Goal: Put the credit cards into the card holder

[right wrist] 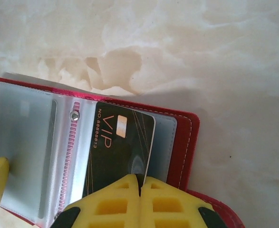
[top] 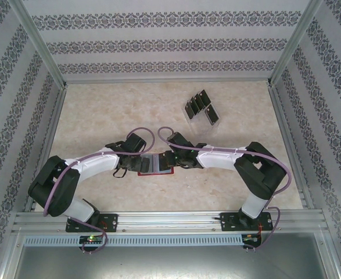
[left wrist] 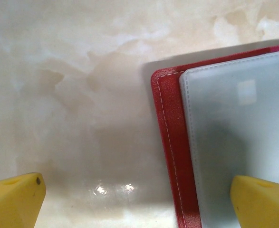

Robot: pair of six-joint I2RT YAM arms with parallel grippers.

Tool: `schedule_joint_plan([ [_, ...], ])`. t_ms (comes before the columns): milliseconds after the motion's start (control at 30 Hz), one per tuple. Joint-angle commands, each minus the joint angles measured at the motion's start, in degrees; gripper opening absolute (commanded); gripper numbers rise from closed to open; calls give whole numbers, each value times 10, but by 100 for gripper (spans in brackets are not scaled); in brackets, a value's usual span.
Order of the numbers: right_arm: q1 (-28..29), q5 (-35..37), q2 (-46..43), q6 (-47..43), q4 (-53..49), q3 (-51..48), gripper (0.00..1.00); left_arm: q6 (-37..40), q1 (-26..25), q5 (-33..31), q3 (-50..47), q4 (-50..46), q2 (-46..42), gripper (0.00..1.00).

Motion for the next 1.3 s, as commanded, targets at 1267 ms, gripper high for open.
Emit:
schedule_joint_plan([
  [1267,-31,-167,-33,174,285,-120,0,-39,9,25,-61,-16,-43,100],
])
